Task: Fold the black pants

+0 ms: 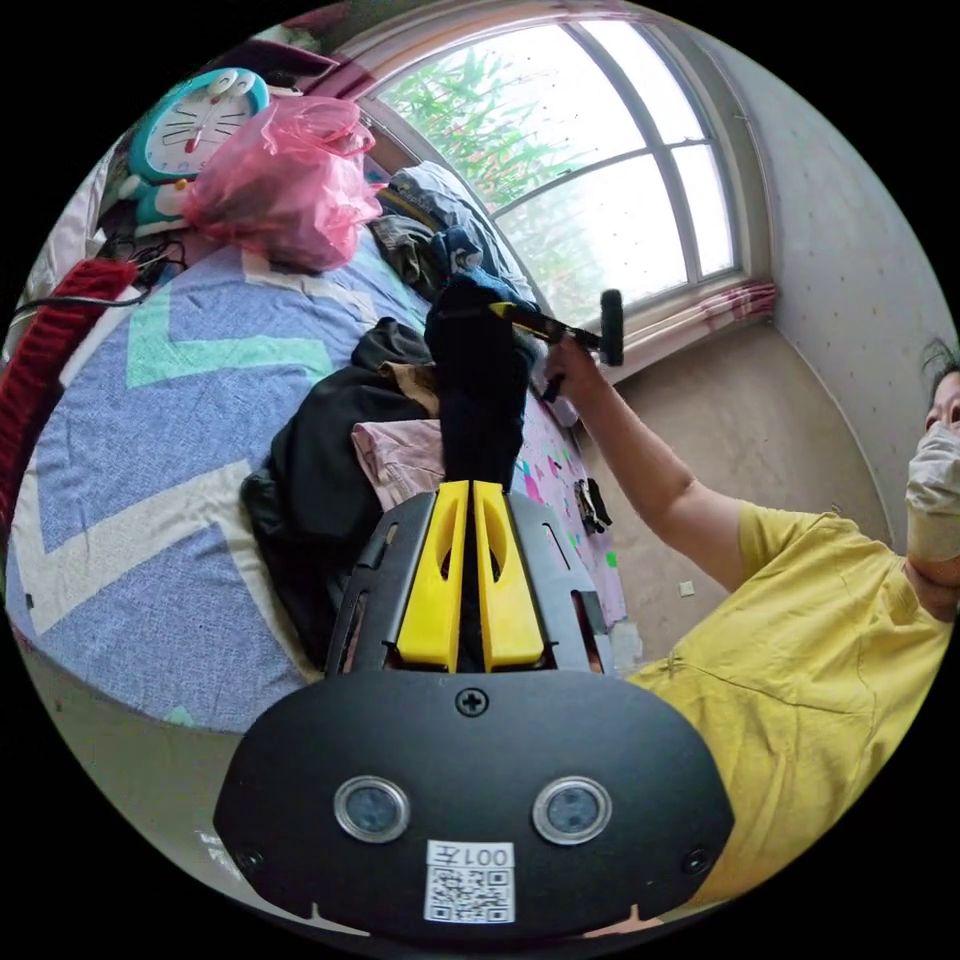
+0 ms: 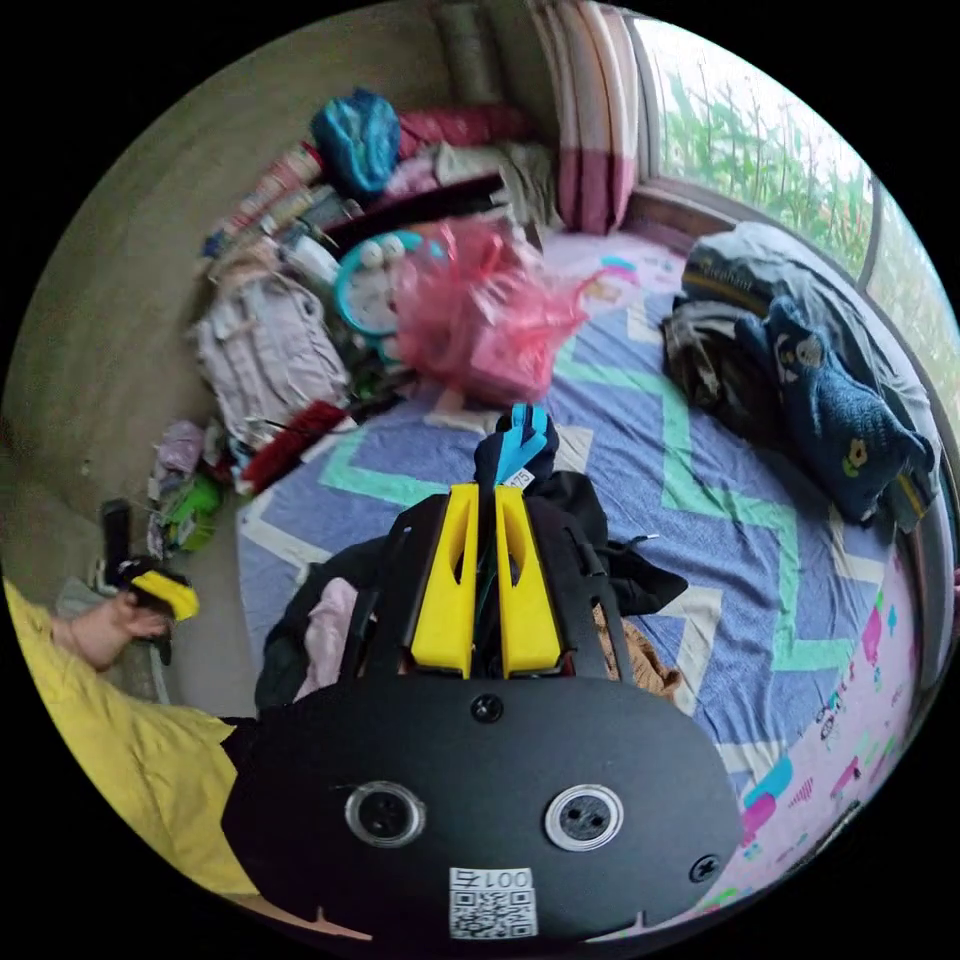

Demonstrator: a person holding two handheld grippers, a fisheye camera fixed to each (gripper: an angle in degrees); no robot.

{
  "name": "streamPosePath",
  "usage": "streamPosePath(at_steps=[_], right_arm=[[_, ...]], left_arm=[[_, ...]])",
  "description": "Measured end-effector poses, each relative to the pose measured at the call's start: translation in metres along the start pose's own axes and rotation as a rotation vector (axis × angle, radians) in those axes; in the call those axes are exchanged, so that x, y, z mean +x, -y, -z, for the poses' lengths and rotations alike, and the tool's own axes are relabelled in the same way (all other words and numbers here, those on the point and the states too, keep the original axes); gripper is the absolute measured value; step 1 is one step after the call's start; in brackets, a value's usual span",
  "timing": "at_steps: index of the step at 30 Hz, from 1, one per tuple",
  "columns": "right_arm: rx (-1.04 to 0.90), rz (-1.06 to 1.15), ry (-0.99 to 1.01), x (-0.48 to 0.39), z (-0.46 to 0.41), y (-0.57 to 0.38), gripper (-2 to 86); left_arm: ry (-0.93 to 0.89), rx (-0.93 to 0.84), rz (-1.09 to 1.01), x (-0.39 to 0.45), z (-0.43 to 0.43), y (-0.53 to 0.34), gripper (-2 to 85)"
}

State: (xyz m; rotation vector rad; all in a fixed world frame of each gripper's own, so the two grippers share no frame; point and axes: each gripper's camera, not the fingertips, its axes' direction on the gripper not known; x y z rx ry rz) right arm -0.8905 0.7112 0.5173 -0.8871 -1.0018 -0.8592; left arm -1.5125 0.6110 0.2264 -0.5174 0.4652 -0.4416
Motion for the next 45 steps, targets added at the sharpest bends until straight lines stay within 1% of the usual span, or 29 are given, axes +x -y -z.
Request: streamPosePath(at_steps=[1,3,4,6,7,9,10,11,12,14,15,16,18,20,21,23,27,28,29,31,32,35,37,41,45], right_arm=[[0.034,0.008,0.022,-0.001,0.016,-0.012,1.8],[0.122,0.006,0.052,0.000,0.074,-0.070,1.7],[0.140,-0.003,0.062,0.001,0.086,-0.087,1.7],[0.222,-0.103,0.118,0.015,0.128,-0.164,1.7],[0.240,-0.139,0.137,0.020,0.135,-0.185,1.7],[0.304,-0.347,0.219,0.042,0.145,-0.275,1.6],[0.328,-0.394,0.246,0.047,0.145,-0.297,1.6],[0.361,-0.500,0.289,0.057,0.140,-0.341,1.6],[0.368,-0.594,0.300,0.064,0.134,-0.380,1.6],[0.340,-0.678,0.259,0.068,0.127,-0.426,1.6],[0.305,-0.707,0.221,0.070,0.125,-0.450,1.6],[0.285,-0.710,0.205,0.070,0.124,-0.460,1.6],[0.173,-0.694,0.125,0.071,0.120,-0.494,1.6],[0.086,-0.653,0.066,0.074,0.119,-0.514,1.7],[0.036,-0.636,0.031,0.078,0.119,-0.527,1.7],[0.012,-0.634,0.056,0.090,0.122,-0.543,1.7],[0.065,-0.671,0.160,0.128,0.137,-0.567,2.3],[0.077,-0.672,0.171,0.133,0.140,-0.569,2.4],[0.098,-0.675,0.184,0.142,0.145,-0.572,2.7],[0.116,-0.666,0.193,0.152,0.150,-0.576,3.2],[0.115,-0.661,0.193,0.158,0.153,-0.578,3.6],[0.111,-0.667,0.181,0.172,0.161,-0.583,5.3],[0.117,-0.689,0.184,0.181,0.165,-0.589,6.3],[0.124,-0.759,0.220,0.209,0.170,-0.604,8.6],[0.149,-0.799,0.252,0.240,0.173,-0.610,10.2]], left_arm=[[-0.001,-0.011,-0.021,0.017,-0.005,0.013,-1.0],[-0.003,-0.028,-0.053,0.044,-0.014,0.031,-1.1],[-0.008,-0.037,-0.078,0.065,-0.021,0.044,-1.2],[-0.010,-0.044,-0.121,0.099,-0.030,0.062,-1.3],[-0.005,-0.052,-0.148,0.123,-0.038,0.074,-1.3],[0.013,-0.065,-0.186,0.160,-0.050,0.091,-1.4],[0.026,-0.082,-0.209,0.185,-0.060,0.102,-1.4],[0.046,-0.102,-0.233,0.210,-0.071,0.113,-1.4],[0.059,-0.112,-0.246,0.223,-0.076,0.118,-1.4],[0.110,-0.166,-0.283,0.274,-0.101,0.140,-1.4],[0.120,-0.182,-0.292,0.287,-0.108,0.146,-1.4],[0.143,-0.218,-0.311,0.314,-0.123,0.156,-1.4],[0.187,-0.272,-0.350,0.355,-0.146,0.170,-1.4],[0.263,-0.351,-0.415,0.409,-0.180,0.186,-1.4],[0.284,-0.371,-0.432,0.423,-0.189,0.190,-1.4],[0.336,-0.450,-0.498,0.473,-0.227,0.204,-1.5],[0.338,-0.569,-0.580,0.536,-0.284,0.227,-1.6],[0.335,-0.642,-0.609,0.554,-0.306,0.235,-1.6],[0.348,-0.721,-0.658,0.573,-0.328,0.244,-1.6],[0.406,-0.816,-0.767,0.604,-0.358,0.257,-1.6],[0.436,-0.840,-0.851,0.627,-0.375,0.268,-1.6],[0.442,-0.917,-1.001,0.678,-0.417,0.300,-1.6],[0.452,-0.990,-1.053,0.699,-0.445,0.320,-1.5],[0.448,-1.222,-1.042,0.727,-0.511,0.369,-0.1],[0.409,-1.338,-0.984,0.753,-0.558,0.414,2.4]])
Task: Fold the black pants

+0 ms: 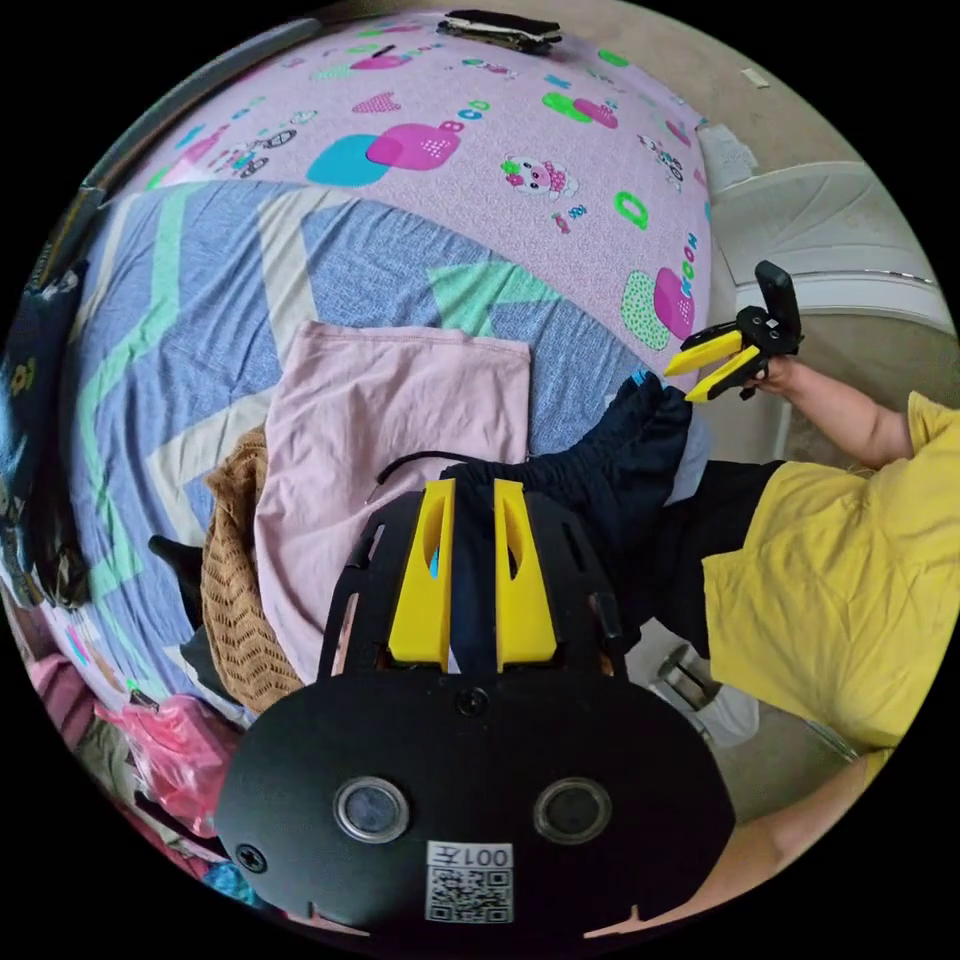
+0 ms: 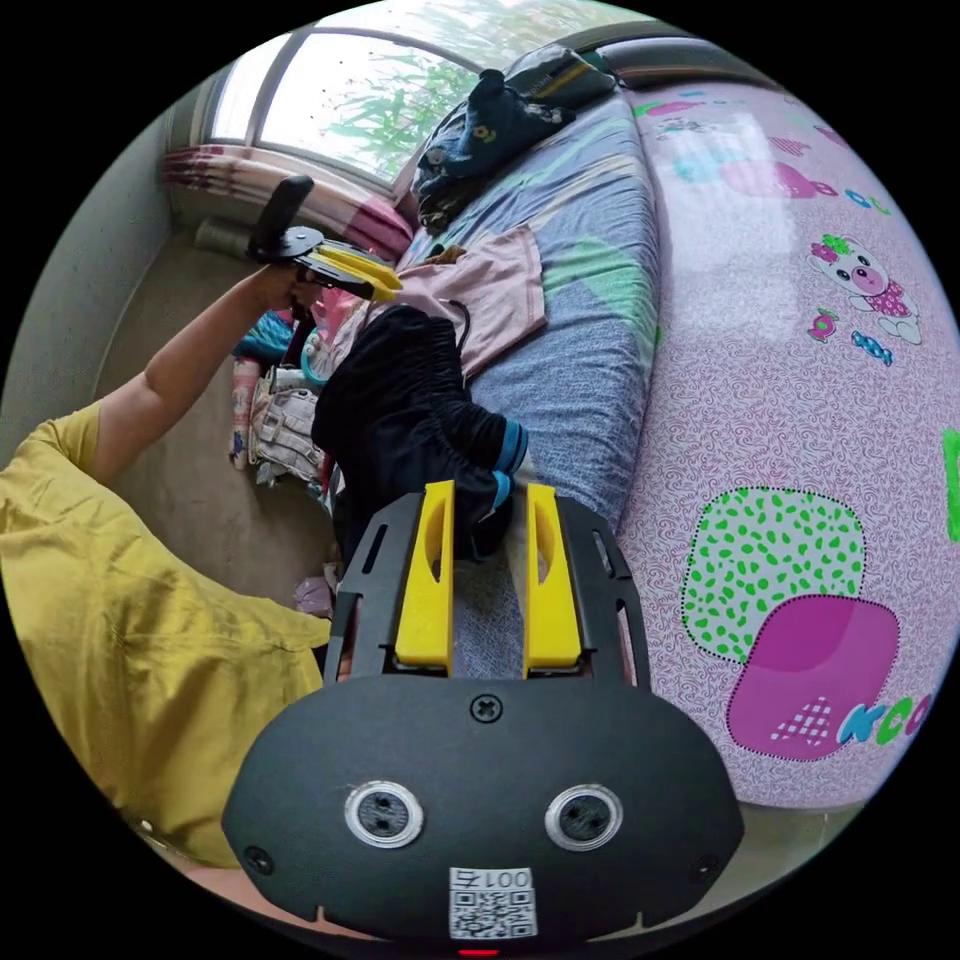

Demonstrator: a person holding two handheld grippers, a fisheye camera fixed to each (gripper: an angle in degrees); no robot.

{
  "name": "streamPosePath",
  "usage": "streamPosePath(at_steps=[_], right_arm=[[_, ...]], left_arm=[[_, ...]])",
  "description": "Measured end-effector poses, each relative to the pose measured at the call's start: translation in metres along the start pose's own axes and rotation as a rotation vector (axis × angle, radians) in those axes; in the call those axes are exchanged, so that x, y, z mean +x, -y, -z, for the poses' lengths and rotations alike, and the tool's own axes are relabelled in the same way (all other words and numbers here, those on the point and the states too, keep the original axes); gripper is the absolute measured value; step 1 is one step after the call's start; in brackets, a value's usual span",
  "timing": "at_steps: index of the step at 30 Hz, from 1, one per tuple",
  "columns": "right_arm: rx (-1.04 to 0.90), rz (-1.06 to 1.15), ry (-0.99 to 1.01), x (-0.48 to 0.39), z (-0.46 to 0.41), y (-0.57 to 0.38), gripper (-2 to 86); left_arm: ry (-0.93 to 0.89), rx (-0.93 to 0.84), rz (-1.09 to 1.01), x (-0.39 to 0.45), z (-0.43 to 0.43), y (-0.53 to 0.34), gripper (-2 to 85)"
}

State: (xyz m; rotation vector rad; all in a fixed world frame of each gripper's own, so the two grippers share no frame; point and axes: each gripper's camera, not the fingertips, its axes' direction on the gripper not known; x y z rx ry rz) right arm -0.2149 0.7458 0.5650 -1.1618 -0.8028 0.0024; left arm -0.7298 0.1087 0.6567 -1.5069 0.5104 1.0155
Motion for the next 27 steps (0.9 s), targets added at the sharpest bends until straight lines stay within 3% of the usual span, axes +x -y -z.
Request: streamPosePath(at_steps=[3,11,17,22,27], right_arm=[[0.007,-0.019,0.050,0.014,0.002,0.010,11.3],[-0.054,-0.106,0.058,0.043,-0.010,0.022,12.0],[-0.096,-0.136,0.114,0.054,-0.028,0.033,10.1],[0.008,0.014,0.025,0.032,-0.014,0.018,6.0],[0.109,0.362,-0.042,-0.030,0.009,-0.060,5.3]], left_arm=[[-0.083,-0.092,-0.002,-0.022,0.017,0.040,3.4],[-0.065,-0.381,-0.039,-0.044,0.023,0.129,3.9],[-0.131,-0.443,-0.028,-0.054,0.030,0.161,4.3],[-0.133,-0.384,-0.128,-0.043,0.042,0.159,1.2],[-0.054,-0.144,-0.401,0.018,0.070,0.111,-0.3]])
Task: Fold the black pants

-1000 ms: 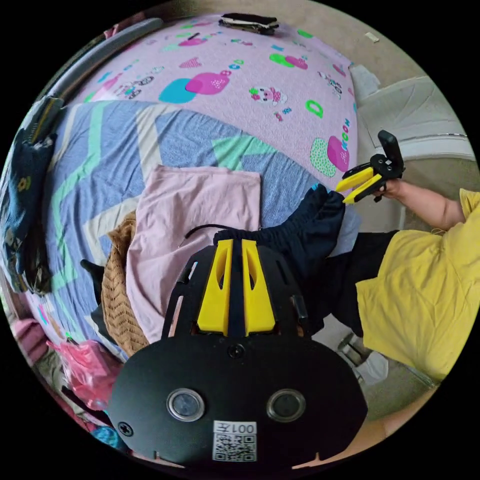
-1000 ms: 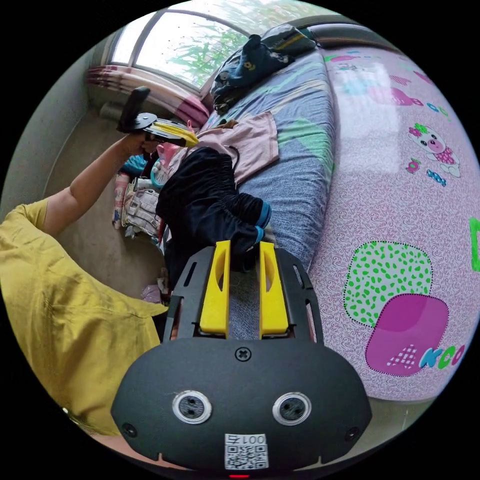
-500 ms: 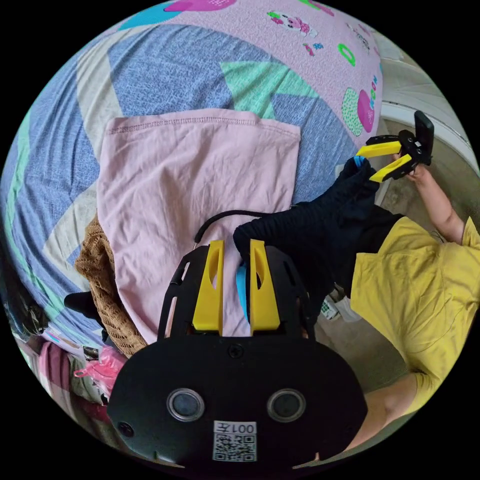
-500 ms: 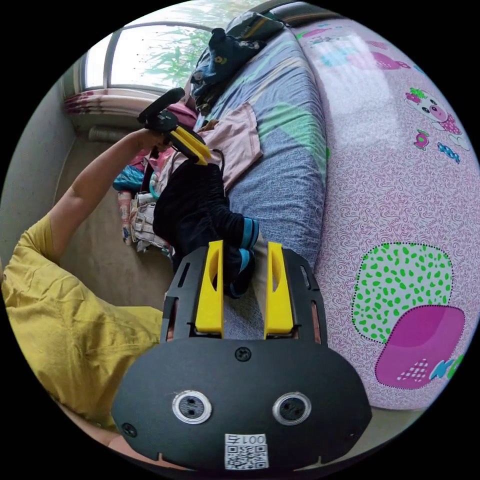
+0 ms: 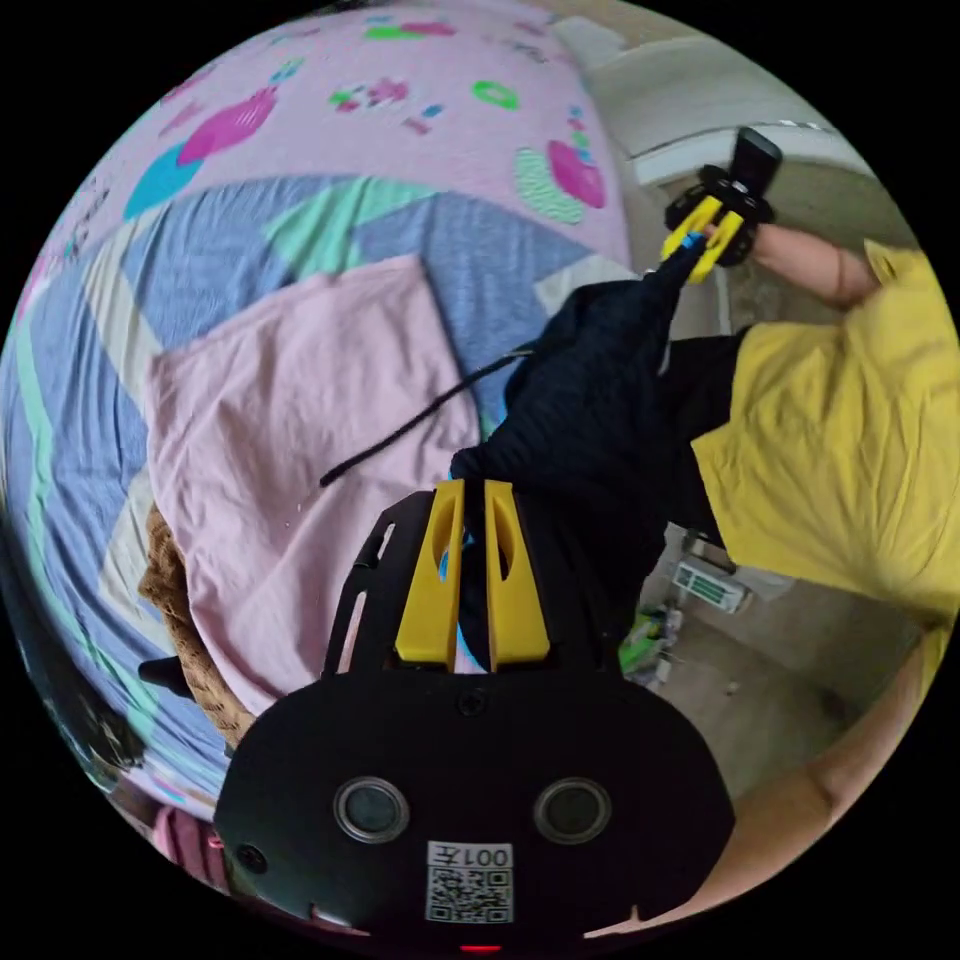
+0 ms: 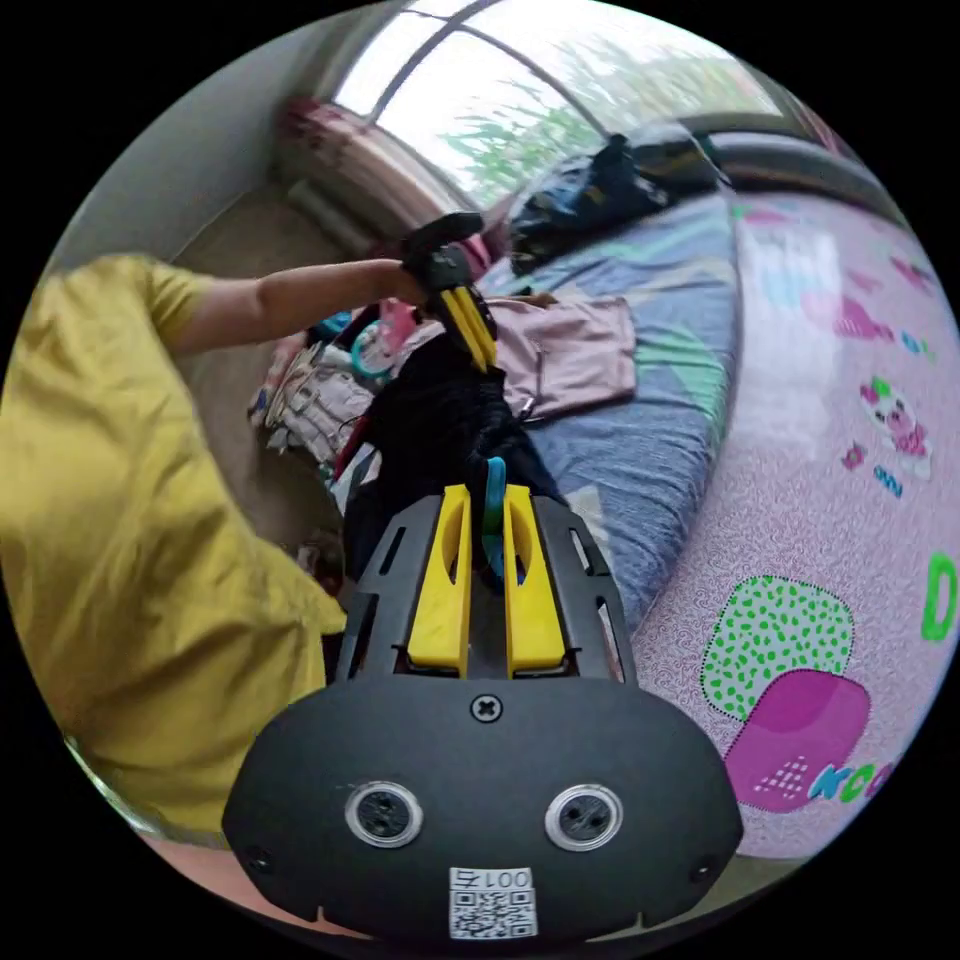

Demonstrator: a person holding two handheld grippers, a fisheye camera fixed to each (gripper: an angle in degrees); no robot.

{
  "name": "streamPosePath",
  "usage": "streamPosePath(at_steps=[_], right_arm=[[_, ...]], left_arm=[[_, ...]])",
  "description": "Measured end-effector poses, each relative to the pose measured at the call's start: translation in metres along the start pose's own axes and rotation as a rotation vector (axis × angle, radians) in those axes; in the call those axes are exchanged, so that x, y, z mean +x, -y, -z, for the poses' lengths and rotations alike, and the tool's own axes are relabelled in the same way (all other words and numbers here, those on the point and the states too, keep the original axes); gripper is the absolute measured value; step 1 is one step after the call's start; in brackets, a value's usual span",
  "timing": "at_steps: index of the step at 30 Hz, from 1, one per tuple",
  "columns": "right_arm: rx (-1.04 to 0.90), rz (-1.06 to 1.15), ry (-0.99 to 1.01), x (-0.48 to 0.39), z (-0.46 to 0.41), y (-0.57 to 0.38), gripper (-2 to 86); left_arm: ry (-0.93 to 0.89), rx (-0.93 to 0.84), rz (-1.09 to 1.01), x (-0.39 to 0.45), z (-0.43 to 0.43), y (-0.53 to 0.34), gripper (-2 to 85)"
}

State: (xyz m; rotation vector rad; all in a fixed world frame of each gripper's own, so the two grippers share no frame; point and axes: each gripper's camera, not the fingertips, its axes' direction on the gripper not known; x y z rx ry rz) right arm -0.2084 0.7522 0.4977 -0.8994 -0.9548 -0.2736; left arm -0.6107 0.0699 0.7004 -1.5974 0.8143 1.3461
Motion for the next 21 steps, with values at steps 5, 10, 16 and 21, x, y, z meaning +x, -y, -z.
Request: streamPosePath(at_steps=[5,10,16,21], right_arm=[[-0.111,-0.039,-0.025,-0.022,-0.020,-0.051,5.2],[-0.114,-0.057,-0.017,-0.030,-0.032,-0.077,5.2],[-0.131,-0.027,-0.057,-0.043,-0.038,-0.106,5.2],[-0.132,-0.022,-0.062,-0.054,-0.046,-0.131,5.2]], left_arm=[[0.006,0.090,-0.005,0.067,-0.037,-0.031,0.1],[0.002,0.063,0.090,0.068,-0.076,-0.026,2.1],[-0.064,-0.011,0.127,0.064,-0.119,-0.016,11.1],[-0.314,-0.061,0.121,0.071,-0.175,-0.011,11.3]])
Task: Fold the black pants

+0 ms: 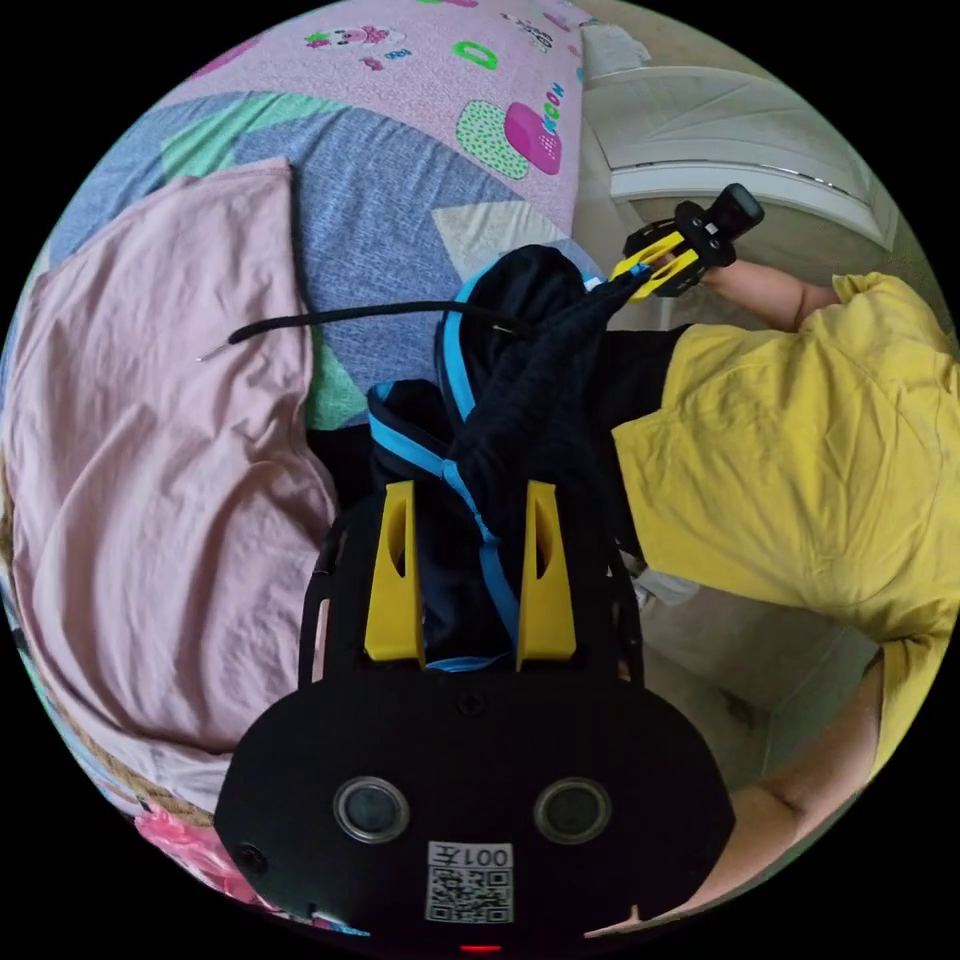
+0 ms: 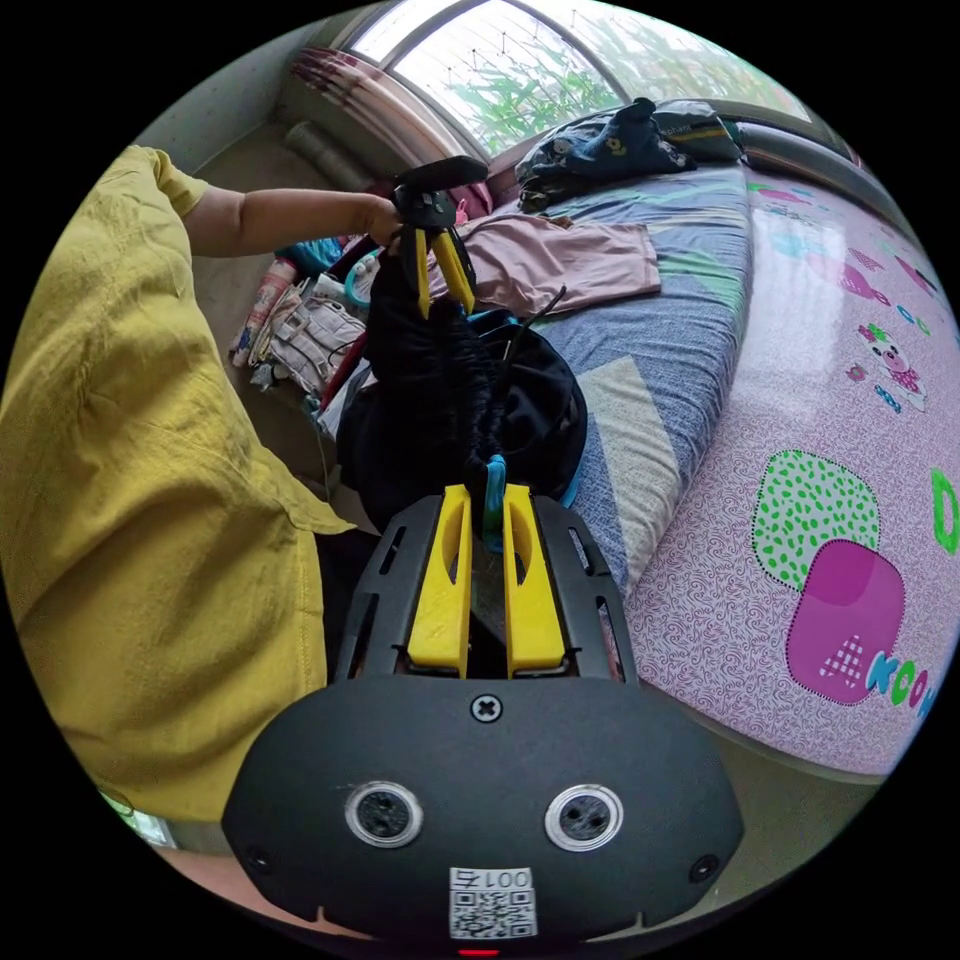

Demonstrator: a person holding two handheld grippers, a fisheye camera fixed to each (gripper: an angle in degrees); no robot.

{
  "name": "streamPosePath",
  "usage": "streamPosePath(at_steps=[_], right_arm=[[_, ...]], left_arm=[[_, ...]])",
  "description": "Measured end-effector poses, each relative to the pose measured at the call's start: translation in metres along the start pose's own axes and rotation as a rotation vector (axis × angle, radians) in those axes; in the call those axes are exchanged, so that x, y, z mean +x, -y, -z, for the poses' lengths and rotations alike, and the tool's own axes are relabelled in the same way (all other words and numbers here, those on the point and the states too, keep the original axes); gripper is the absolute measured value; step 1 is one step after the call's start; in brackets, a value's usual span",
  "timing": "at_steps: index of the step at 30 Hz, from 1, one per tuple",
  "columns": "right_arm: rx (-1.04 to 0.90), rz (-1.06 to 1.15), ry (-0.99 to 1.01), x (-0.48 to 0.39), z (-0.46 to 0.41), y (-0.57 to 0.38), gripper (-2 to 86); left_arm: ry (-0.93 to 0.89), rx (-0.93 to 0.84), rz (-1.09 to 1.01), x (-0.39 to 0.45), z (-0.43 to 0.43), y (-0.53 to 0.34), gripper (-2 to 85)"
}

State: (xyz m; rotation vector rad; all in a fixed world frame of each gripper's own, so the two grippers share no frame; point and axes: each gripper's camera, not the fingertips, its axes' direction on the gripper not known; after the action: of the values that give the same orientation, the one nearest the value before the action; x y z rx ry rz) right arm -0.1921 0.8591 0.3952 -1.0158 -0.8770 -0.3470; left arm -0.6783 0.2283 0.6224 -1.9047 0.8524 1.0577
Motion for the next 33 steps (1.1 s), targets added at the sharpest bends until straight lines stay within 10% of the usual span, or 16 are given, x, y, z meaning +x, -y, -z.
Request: streamPosePath(at_steps=[13,33], right_arm=[[0.024,0.021,-0.010,-0.038,-0.016,-0.065,5.1],[0.441,0.552,-0.033,-0.186,0.126,0.005,4.7]], left_arm=[[0.289,0.083,0.015,0.098,-0.219,-0.042,3.0],[0.885,0.934,0.390,0.357,-0.480,-0.278,0.5]])
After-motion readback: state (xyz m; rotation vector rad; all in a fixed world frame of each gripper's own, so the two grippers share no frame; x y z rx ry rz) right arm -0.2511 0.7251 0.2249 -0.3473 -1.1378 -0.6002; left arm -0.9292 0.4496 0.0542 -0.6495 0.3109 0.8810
